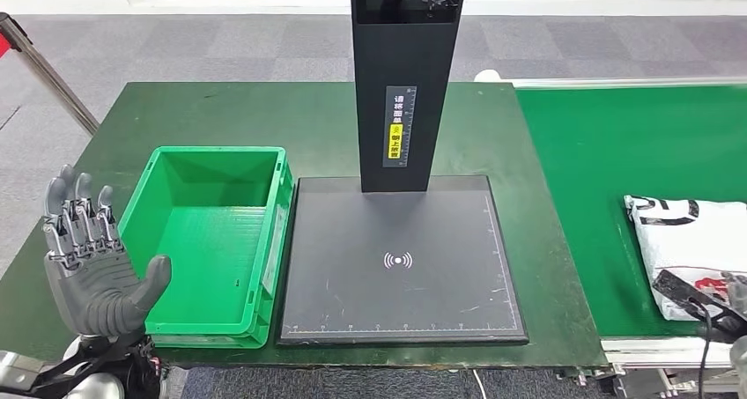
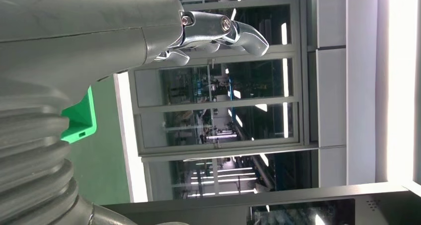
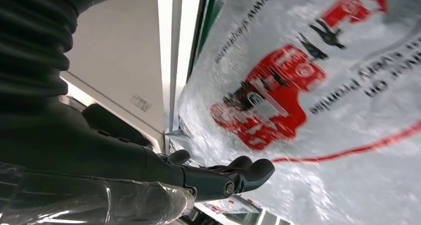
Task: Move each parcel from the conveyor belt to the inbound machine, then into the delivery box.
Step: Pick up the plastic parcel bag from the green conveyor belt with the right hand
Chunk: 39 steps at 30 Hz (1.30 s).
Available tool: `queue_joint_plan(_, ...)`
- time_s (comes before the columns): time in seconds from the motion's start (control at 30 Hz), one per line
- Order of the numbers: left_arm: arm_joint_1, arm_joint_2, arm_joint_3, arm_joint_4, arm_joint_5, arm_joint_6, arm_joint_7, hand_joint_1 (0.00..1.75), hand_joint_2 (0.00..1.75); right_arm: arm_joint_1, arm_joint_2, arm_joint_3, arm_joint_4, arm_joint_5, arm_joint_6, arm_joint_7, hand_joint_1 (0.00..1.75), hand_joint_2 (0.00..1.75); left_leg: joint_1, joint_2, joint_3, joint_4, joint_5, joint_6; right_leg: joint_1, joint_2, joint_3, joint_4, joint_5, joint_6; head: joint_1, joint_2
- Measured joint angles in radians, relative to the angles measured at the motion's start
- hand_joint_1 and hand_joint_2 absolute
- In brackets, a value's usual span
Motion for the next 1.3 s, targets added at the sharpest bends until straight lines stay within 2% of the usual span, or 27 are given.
queue_joint_plan(0.4,-0.006,0.0,-0.024,0.013,0.007,0.006,0.0,0.0,1.75,0.012,0.026,0.0,0.008,0.035,-0.029,0.005,0.0,1.75,0.0,0.0,0.0,0.0,0.0,0.0,0.0,0.0,0.0,0.0,0.0,0.0,0.0,0.0)
queue_joint_plan(0.93,-0.002,-0.001,-0.04,0.012,0.007,0.013,0.0,0.0,1.75,-0.063,0.072,0.071,0.026,0.117,-0.115,0.008,0.0,1.75,0.0,-0.001,0.0,0.0,0.0,0.0,0.0,-0.001,0.001,0.001,0.0,0.0,0.0,0.0)
queue_joint_plan(1.3,0.014,-0.001,-0.041,0.007,0.011,0.019,0.0,0.0,1.75,-0.065,0.109,0.102,0.04,0.1,-0.106,0.016,0.0,1.75,0.0,-0.001,0.0,0.0,0.0,0.0,0.0,-0.001,0.0,0.0,0.0,0.0,0.0,0.0)
